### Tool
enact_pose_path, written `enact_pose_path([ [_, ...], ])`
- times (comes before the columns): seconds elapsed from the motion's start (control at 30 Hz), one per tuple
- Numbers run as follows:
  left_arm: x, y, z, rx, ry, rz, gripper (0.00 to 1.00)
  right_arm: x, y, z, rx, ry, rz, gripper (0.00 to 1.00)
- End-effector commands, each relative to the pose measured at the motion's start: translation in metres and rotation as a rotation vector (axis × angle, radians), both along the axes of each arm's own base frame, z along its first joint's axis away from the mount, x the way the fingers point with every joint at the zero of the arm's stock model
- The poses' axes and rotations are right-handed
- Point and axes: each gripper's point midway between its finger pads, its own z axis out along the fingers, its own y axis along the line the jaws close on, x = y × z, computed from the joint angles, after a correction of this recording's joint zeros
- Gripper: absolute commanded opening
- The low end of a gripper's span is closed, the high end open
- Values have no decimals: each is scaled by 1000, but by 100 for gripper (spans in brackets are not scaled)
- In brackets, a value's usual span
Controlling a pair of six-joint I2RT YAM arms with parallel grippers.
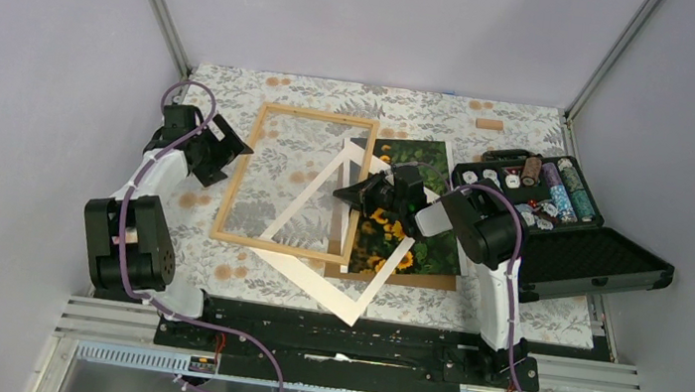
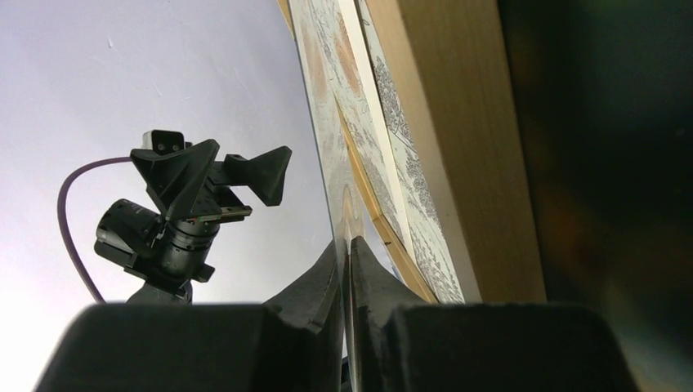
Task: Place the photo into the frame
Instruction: Place the photo frame item in the photo frame.
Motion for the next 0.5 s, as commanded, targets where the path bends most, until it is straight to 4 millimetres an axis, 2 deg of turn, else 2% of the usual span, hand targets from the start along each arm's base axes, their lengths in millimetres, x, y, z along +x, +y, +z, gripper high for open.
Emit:
enact_pose_path([
  [0.0, 17, 0, 18, -9, -80, -9, 99, 1, -1, -14, -47, -4, -14, 13],
  [0.2, 18, 1, 19, 0, -84, -16, 99, 1, 1, -13, -44, -8, -3, 13],
  [0.27, 18, 1, 17, 3, -79, -16, 99, 2, 1, -14, -36, -3, -5, 9],
  [0.37, 19, 2, 10, 2, -60, -13, 99, 1, 1, -15, -33, -1, -6, 5],
  [0.47, 21, 3, -1, -7, -37, -6, 99, 2, -1, -18, -51, -12, -9, 7],
])
